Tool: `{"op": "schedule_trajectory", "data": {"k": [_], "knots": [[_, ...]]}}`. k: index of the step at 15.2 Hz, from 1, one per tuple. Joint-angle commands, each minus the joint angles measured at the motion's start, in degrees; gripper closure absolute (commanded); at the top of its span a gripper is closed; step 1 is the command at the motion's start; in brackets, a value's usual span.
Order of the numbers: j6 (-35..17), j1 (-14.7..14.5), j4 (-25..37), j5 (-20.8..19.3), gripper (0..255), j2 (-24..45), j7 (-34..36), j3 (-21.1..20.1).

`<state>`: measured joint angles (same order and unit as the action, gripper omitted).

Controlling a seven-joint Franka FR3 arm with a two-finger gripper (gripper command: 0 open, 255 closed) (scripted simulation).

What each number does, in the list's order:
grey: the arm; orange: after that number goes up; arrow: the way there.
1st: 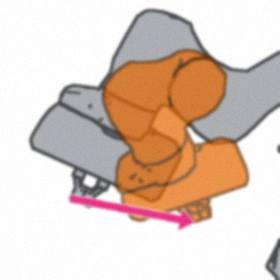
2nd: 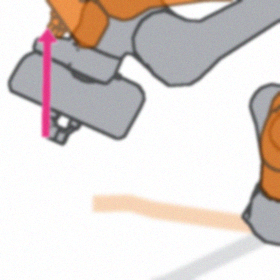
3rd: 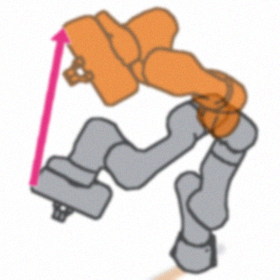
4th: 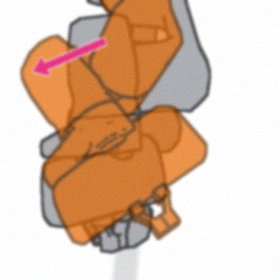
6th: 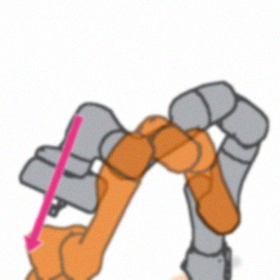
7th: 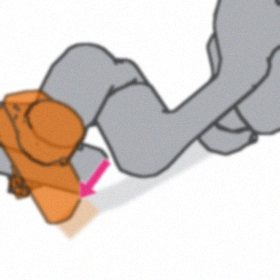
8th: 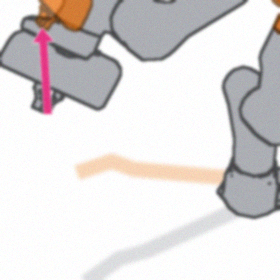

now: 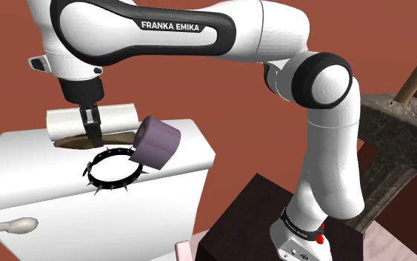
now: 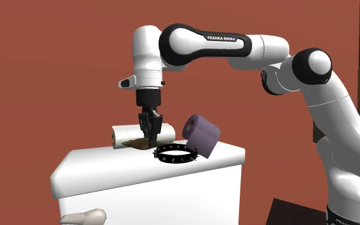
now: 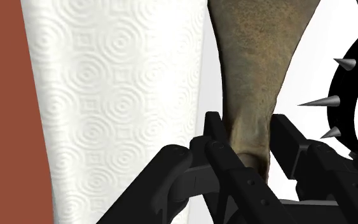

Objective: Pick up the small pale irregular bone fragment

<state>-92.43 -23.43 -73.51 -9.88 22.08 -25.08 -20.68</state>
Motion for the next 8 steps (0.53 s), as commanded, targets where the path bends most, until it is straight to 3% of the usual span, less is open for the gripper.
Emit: {"op": "schedule_trajectory", "data": {"k": [1,8], "knots": [[0.2,0.06,0.15,-0.16,255,0.55,0.03,0.21],[0.52,0.13,-0.07,-0.01,255,-0.01,0.07,0.12]]}}
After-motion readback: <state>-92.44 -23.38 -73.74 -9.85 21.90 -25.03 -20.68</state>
